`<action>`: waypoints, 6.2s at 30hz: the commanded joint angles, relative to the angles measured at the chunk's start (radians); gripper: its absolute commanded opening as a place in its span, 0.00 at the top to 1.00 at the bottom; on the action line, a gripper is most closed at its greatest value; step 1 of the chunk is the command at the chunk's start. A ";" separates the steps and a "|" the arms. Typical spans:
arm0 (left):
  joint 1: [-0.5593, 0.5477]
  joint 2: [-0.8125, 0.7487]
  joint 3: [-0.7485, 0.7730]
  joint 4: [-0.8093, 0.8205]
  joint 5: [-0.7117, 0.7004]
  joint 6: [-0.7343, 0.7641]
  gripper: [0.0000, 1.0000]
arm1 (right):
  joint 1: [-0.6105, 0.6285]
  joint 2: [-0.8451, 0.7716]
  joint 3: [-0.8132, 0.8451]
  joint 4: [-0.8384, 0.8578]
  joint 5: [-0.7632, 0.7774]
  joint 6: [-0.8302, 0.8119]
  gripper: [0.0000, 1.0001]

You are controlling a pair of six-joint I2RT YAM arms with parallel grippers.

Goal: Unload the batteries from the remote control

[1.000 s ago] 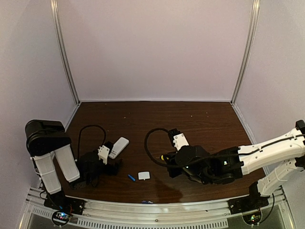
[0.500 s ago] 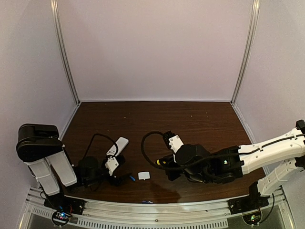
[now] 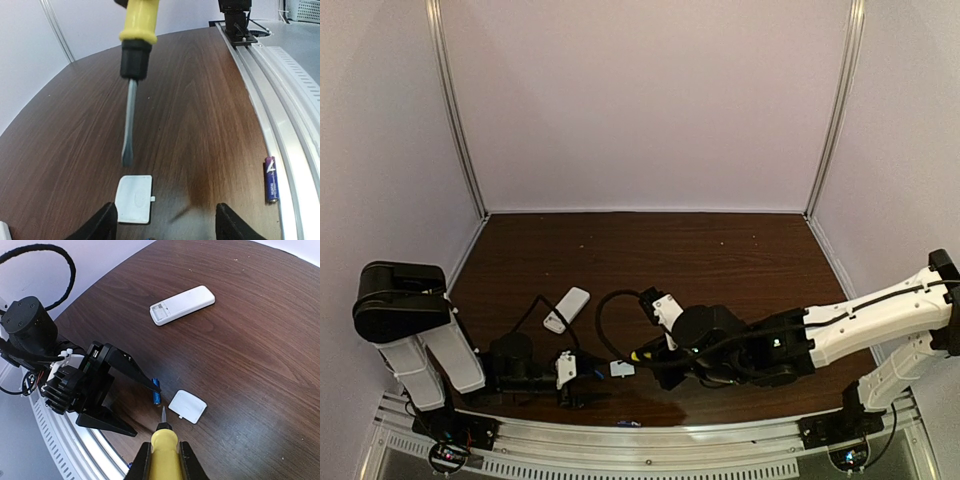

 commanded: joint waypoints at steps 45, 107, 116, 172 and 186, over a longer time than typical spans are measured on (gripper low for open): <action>-0.038 -0.013 0.032 0.425 -0.159 -0.061 1.00 | 0.002 0.034 0.018 0.040 0.017 0.028 0.45; 0.195 0.089 0.446 -0.549 -0.608 -0.484 0.79 | -0.011 -0.093 -0.028 -0.140 0.258 0.090 0.00; 0.195 0.064 0.410 -0.483 -0.578 -0.467 0.78 | -0.011 -0.099 -0.034 -0.137 0.263 0.089 0.00; 0.769 -0.746 0.222 -0.668 -0.923 -0.230 0.03 | -0.814 -0.442 -0.193 0.099 0.113 -0.364 0.00; 0.899 -0.338 0.156 -0.196 -0.746 -0.140 0.03 | -0.985 -0.418 -0.419 0.470 0.211 -0.456 0.00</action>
